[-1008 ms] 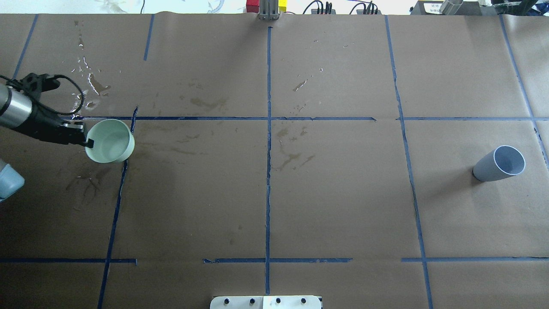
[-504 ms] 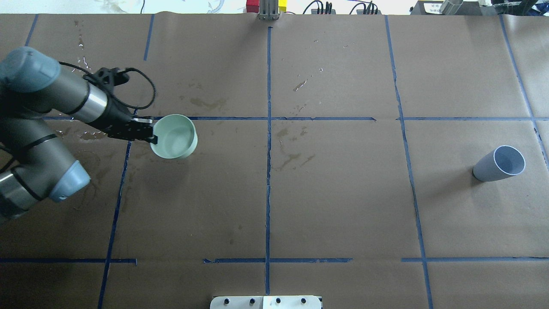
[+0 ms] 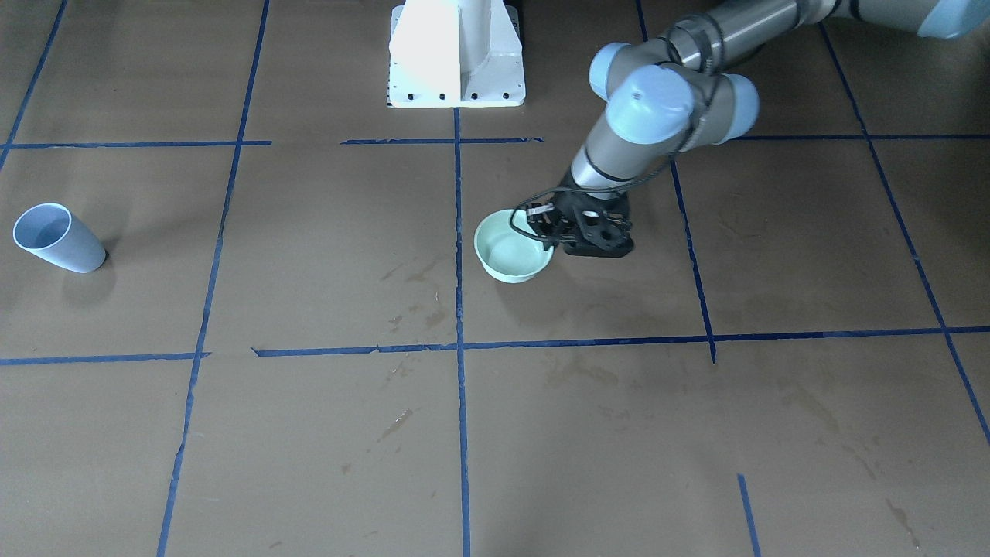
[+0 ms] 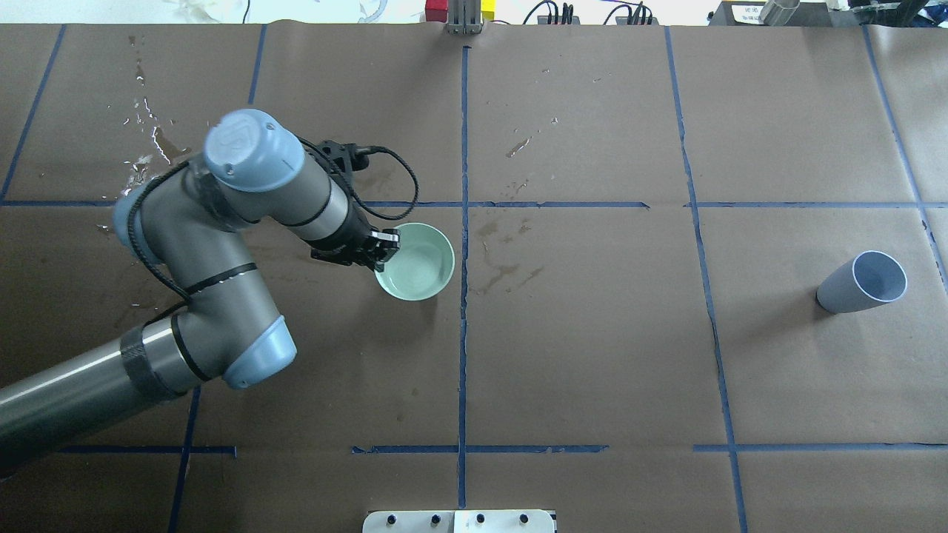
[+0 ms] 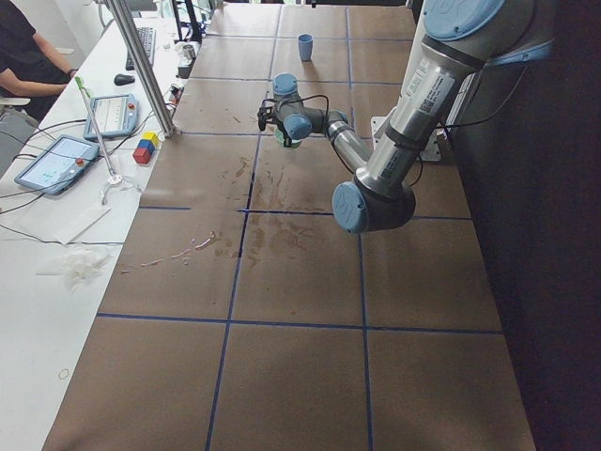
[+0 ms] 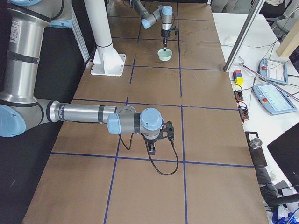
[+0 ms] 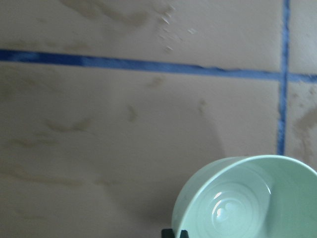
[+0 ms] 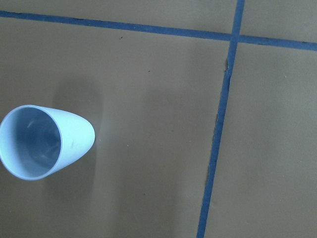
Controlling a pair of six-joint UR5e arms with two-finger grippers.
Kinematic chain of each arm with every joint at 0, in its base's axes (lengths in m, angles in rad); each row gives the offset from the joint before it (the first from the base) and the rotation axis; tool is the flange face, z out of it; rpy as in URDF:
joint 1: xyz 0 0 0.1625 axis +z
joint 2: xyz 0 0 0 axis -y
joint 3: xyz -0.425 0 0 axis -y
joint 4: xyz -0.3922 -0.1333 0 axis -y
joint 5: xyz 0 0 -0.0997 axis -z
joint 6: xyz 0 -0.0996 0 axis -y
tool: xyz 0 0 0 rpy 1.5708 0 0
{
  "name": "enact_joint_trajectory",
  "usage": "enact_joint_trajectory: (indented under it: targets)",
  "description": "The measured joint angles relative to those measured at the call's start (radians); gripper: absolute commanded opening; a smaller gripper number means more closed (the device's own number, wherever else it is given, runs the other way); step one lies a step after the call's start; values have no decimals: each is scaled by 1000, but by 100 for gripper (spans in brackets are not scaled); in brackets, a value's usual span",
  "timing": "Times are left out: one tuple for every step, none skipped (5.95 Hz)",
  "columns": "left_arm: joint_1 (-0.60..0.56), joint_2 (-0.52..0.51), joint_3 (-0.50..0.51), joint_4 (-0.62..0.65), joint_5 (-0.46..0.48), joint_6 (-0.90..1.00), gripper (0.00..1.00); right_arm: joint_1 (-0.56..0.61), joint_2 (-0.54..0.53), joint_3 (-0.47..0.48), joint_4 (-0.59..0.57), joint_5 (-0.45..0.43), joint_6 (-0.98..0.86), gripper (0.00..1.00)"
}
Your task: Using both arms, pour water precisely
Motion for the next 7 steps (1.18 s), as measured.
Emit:
enact_joint_trajectory:
  targets:
    - [30,-61,51,11,21,-28,0,0,0,3,0,1,4,100]
    - [46,-113,107,13,33,-46,0,0,-1,6,1,3,4,100]
    - [55,-134,134,13,40,-56,1,0,-4,6,27,4,2,100]
    - [59,-139,143,12,44,-60,9,1,-10,4,65,4,3,100]
    - [60,-137,146,12,45,-61,15,0,-14,4,83,4,5,100]
    - [60,-135,146,12,46,-61,25,0,-15,3,89,4,7,100]
    - [60,-135,146,10,45,-60,46,0,-15,3,90,3,7,100]
